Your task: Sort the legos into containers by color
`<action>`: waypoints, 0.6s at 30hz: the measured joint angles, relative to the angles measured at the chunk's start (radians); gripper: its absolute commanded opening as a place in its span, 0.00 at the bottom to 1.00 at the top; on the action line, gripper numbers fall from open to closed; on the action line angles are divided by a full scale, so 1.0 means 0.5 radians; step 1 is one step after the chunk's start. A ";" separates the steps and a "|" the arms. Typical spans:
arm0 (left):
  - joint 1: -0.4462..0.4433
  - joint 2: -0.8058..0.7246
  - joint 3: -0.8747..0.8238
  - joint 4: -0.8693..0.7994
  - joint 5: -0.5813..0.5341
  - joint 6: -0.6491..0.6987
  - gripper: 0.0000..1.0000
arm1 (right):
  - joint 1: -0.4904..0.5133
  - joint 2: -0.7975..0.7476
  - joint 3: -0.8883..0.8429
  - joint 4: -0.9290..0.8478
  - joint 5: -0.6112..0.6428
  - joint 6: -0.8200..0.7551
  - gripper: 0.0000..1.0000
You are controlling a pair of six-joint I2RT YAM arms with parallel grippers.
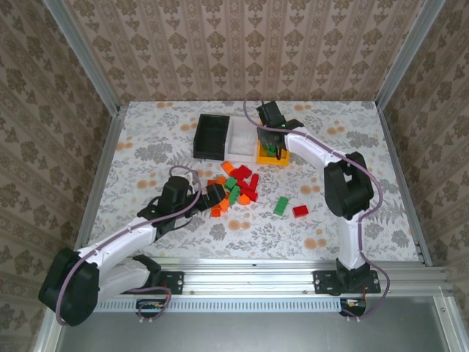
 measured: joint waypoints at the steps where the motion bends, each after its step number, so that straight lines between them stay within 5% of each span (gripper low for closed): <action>1: 0.000 0.005 0.010 -0.005 0.000 0.004 1.00 | -0.018 0.054 0.076 -0.015 -0.002 -0.005 0.40; 12: 0.001 0.053 0.077 -0.050 0.001 0.040 1.00 | -0.088 0.315 0.433 -0.204 -0.034 -0.042 0.53; 18: 0.000 0.053 0.090 -0.076 0.001 0.040 1.00 | -0.041 -0.020 0.033 -0.169 -0.026 0.024 0.52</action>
